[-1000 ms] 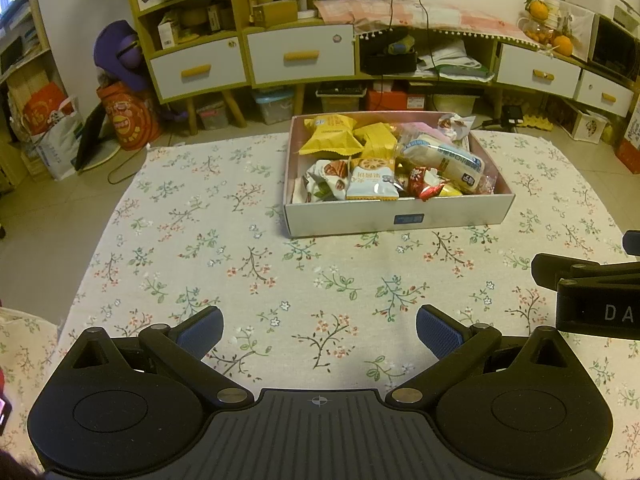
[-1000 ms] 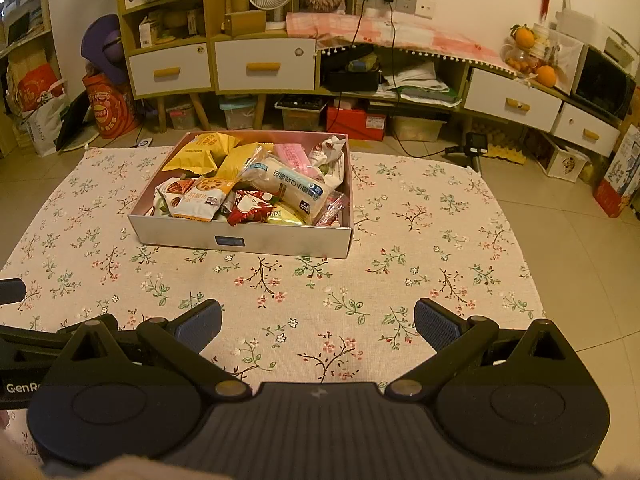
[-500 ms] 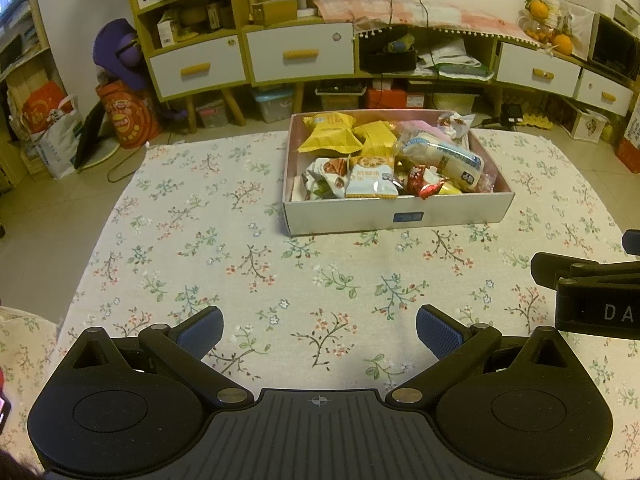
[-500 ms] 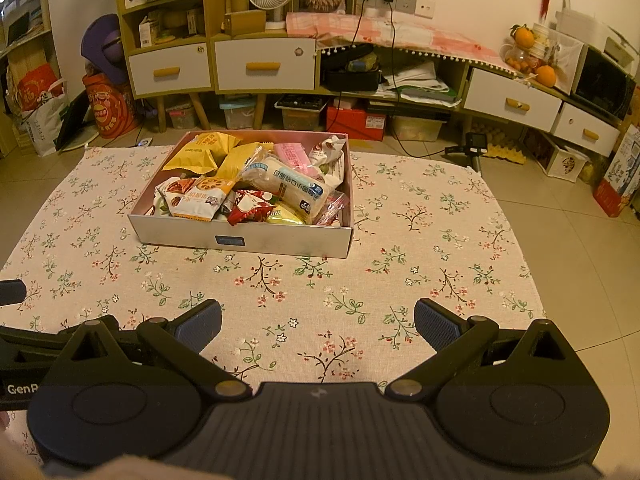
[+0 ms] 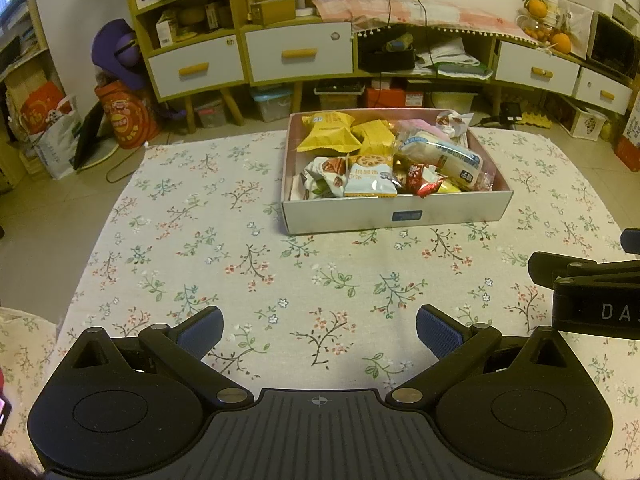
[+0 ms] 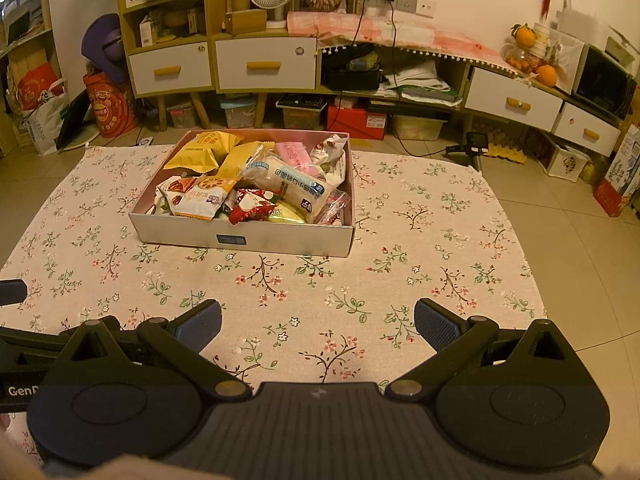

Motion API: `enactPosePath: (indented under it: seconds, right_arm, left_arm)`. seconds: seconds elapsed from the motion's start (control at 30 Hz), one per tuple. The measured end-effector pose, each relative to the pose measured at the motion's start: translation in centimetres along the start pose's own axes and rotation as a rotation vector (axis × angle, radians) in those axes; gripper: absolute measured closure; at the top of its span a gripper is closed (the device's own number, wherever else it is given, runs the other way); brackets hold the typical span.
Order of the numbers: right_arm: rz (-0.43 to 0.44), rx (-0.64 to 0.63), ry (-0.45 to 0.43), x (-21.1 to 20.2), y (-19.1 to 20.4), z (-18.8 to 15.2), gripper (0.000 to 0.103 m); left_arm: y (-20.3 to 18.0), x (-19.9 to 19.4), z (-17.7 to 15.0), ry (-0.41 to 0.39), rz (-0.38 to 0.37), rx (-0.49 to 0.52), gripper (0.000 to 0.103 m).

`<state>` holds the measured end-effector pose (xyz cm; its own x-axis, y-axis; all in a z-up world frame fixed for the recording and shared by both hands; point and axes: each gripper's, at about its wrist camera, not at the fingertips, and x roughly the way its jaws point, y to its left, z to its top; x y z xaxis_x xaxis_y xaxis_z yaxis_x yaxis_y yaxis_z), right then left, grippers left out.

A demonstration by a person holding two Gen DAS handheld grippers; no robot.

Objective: Organize snacks

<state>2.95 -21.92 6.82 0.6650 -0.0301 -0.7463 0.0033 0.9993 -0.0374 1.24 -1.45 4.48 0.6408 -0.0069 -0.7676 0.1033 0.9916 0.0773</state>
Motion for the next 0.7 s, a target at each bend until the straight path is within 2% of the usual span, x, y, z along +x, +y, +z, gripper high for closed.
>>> enactPosePath:
  seconds: [0.7]
  right_arm:
    - [-0.002, -0.002, 0.002, 0.11, 0.06, -0.17, 0.000]
  left_arm:
    - [0.14, 0.09, -0.09, 0.010, -0.003, -0.002, 0.000]
